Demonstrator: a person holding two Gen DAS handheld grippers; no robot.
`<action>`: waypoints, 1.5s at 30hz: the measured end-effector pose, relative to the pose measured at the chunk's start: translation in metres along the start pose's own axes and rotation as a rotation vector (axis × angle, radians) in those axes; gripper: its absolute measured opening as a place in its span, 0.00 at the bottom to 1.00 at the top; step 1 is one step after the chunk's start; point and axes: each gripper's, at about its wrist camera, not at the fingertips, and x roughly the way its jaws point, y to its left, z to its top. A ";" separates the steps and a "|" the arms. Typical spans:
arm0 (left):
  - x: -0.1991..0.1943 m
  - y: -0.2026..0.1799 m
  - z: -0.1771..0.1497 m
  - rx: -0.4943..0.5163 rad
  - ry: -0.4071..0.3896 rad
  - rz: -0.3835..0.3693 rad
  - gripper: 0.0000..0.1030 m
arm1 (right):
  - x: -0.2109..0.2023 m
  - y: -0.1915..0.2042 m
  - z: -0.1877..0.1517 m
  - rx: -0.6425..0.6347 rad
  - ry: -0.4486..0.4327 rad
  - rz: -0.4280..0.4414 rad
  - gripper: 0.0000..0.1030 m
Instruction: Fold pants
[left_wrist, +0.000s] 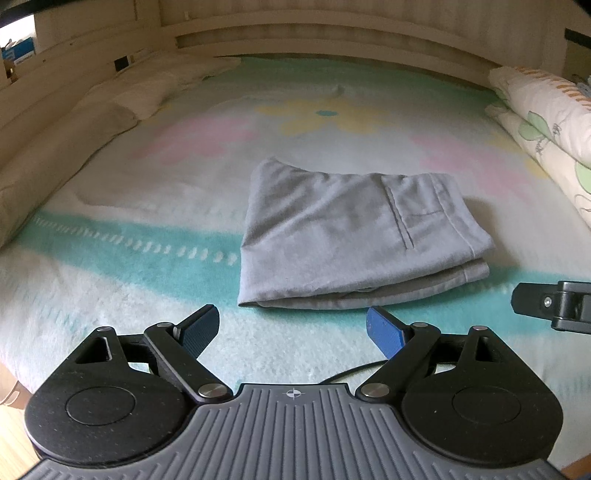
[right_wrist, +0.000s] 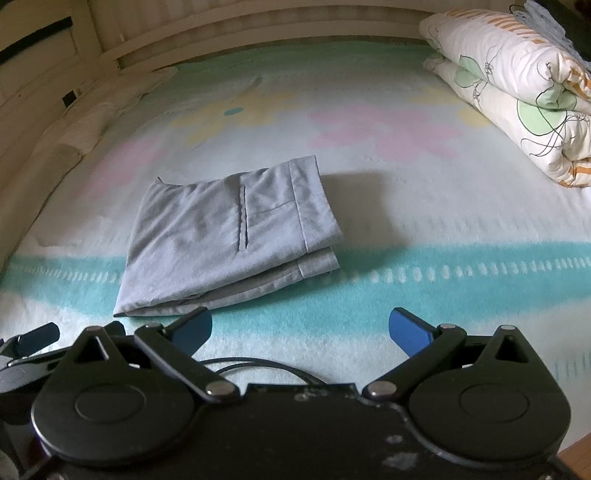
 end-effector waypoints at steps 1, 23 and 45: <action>0.000 0.000 0.000 0.002 0.001 -0.001 0.85 | 0.000 0.000 0.000 -0.001 0.001 0.001 1.00; 0.004 -0.002 -0.002 0.011 0.029 -0.003 0.84 | 0.002 0.001 -0.002 0.006 0.010 0.003 1.00; 0.006 -0.004 -0.004 0.013 0.045 -0.007 0.84 | 0.004 -0.001 -0.004 0.001 0.029 0.012 1.00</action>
